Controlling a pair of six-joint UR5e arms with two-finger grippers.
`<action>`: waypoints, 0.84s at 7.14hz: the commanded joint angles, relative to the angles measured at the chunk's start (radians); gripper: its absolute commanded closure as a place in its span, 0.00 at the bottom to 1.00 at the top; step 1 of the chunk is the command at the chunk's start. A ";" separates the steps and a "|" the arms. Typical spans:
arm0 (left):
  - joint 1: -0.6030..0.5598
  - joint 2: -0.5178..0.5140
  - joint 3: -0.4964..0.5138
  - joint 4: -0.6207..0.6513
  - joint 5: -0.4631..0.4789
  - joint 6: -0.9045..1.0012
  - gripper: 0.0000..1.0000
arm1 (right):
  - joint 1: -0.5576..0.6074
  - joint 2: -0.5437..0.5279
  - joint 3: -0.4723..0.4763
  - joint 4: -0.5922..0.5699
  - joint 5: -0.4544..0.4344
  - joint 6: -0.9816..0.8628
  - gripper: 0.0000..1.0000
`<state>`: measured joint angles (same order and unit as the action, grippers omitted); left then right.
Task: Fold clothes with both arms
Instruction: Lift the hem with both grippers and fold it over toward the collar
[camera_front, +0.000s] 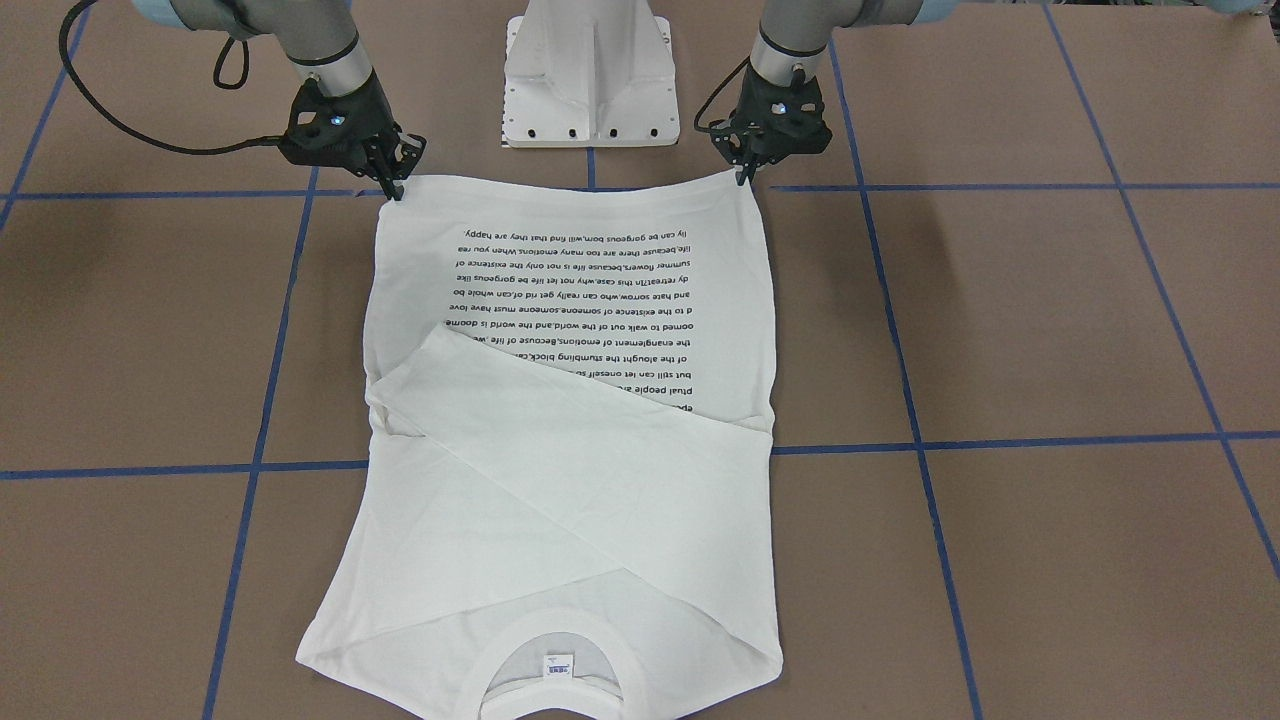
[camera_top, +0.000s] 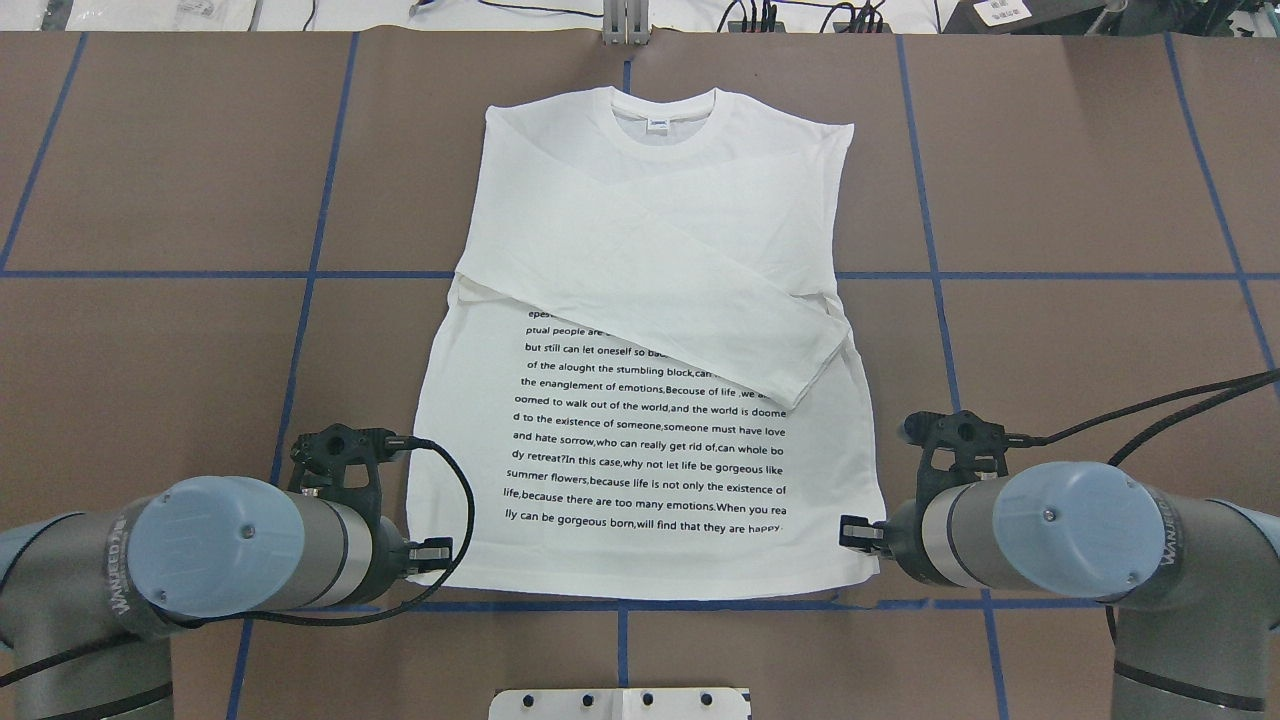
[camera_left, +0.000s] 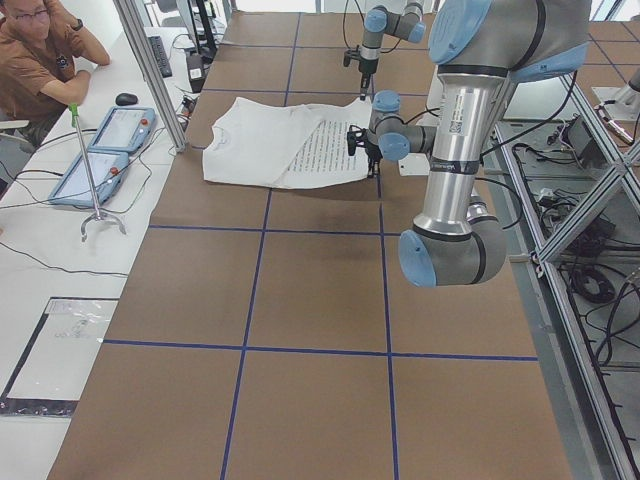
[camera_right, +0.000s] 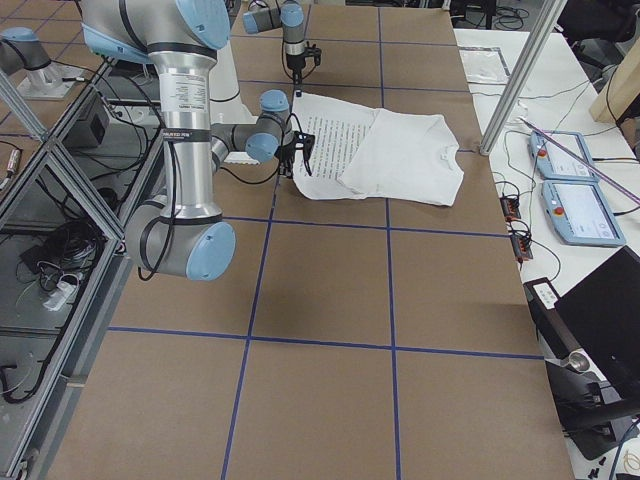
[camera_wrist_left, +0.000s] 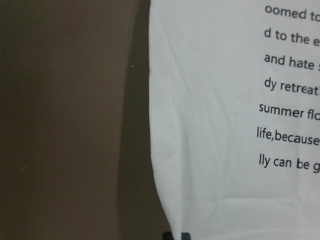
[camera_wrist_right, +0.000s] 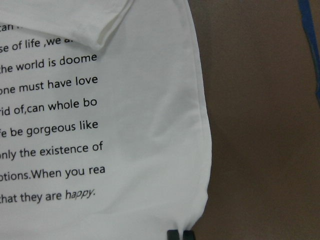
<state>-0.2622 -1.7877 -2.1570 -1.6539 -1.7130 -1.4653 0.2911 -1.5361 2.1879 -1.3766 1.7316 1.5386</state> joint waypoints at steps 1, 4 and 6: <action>0.018 0.002 -0.133 0.072 -0.078 -0.003 1.00 | -0.006 -0.030 0.062 0.001 0.150 0.000 1.00; 0.139 0.007 -0.265 0.187 -0.088 -0.003 1.00 | -0.021 -0.084 0.174 -0.001 0.357 0.000 1.00; 0.121 0.002 -0.248 0.189 -0.086 0.006 1.00 | 0.038 -0.059 0.139 -0.001 0.350 -0.012 1.00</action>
<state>-0.1350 -1.7810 -2.4140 -1.4695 -1.8001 -1.4646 0.2867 -1.6078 2.3434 -1.3773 2.0719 1.5358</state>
